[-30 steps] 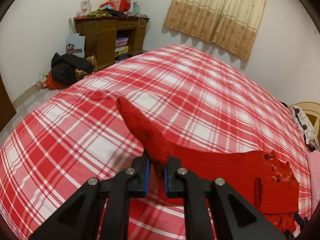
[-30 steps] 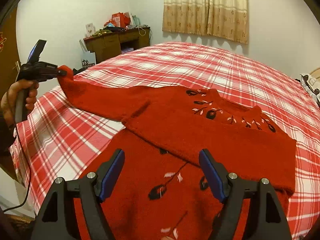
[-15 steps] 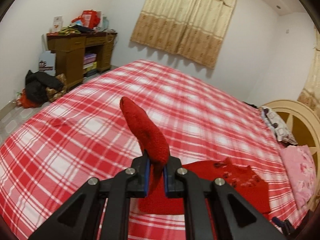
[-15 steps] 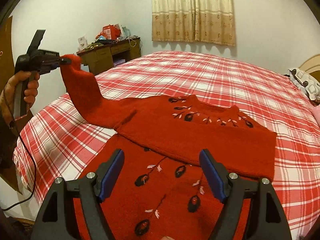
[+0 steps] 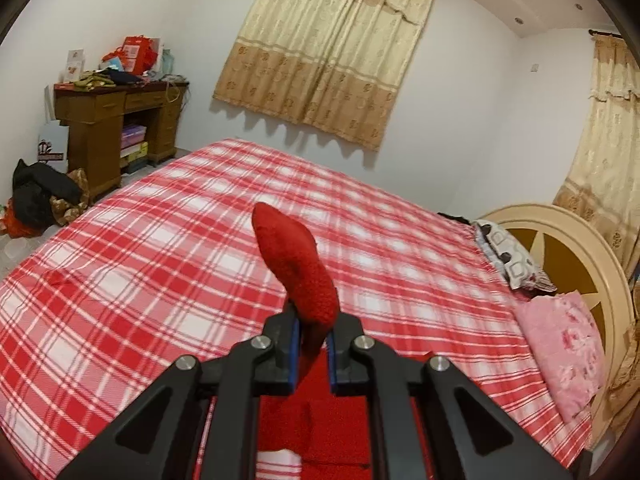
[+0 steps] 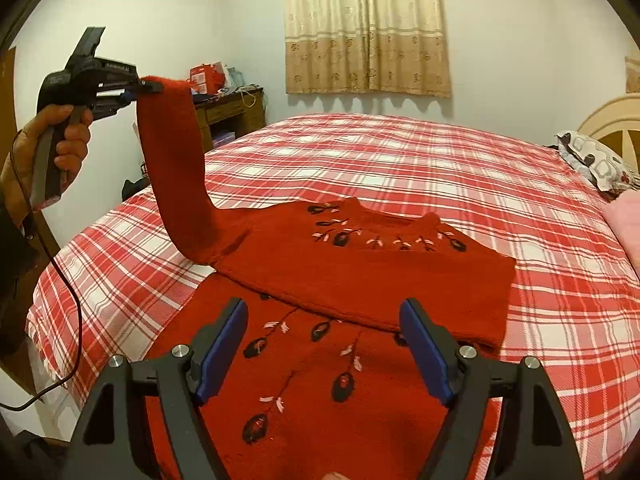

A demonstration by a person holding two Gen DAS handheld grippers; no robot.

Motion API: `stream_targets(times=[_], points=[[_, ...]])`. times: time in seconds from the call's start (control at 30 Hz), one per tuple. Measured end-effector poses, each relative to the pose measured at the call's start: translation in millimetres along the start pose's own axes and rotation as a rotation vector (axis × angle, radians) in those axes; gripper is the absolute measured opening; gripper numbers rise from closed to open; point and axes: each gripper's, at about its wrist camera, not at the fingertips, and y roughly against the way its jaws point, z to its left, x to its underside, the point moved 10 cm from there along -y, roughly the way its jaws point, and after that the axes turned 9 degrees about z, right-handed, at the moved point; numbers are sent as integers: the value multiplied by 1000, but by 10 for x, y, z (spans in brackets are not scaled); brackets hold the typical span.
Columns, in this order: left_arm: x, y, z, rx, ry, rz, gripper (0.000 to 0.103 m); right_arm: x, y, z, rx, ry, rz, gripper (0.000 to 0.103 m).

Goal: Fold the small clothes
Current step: 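Lift the cuff with the left gripper and fold it across the body toward the right gripper, then open the left gripper to release the folded sleeve onto the sweater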

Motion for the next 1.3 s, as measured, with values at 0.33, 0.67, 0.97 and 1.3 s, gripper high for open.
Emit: stream_targets(times=[0.33, 0.67, 0.97, 1.3], points=[[-106, -68, -684, 83, -48, -23, 11, 186, 81, -207, 18, -38, 8, 79], [40, -237, -1356, 150, -116, -1, 11, 394, 51, -319, 17, -67, 31, 79], [623, -750, -2075, 176, -206, 64, 11, 744, -42, -437, 25, -105, 85, 80], [1484, -1404, -2507, 85, -373, 184, 12, 1027, -62, -725, 41, -184, 106, 80]])
